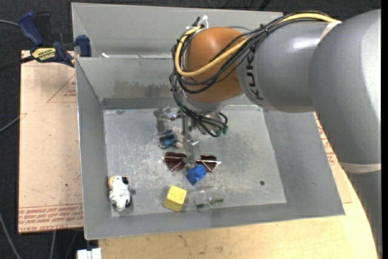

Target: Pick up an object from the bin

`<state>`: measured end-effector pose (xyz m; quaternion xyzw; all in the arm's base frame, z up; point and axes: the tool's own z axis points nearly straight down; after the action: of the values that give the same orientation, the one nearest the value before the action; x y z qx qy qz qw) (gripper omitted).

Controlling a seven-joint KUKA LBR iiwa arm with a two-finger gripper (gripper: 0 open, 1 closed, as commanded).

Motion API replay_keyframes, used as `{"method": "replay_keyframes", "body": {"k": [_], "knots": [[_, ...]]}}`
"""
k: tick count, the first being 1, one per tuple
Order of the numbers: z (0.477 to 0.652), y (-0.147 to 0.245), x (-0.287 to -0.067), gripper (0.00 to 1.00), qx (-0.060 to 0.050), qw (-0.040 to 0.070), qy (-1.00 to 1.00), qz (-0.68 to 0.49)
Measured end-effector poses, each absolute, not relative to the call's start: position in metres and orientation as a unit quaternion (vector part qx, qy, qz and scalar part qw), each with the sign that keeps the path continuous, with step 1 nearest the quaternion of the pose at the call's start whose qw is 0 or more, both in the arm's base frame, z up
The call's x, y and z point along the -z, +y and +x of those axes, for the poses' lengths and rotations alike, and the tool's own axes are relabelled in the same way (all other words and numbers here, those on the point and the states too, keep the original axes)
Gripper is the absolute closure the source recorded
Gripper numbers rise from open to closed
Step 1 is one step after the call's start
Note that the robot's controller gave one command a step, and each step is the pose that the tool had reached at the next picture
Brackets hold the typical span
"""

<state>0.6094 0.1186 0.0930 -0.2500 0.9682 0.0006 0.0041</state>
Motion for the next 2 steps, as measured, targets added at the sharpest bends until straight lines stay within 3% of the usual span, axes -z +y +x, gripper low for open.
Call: {"method": "replay_keyframes", "body": {"k": [1,2], "knots": [[0.5825,0.1076,-0.0722,1.00,-0.001,0.003,0.978,-0.210],[0.5825,0.1075,-0.0722,1.00,-0.001,0.003,0.978,-0.210]]}}
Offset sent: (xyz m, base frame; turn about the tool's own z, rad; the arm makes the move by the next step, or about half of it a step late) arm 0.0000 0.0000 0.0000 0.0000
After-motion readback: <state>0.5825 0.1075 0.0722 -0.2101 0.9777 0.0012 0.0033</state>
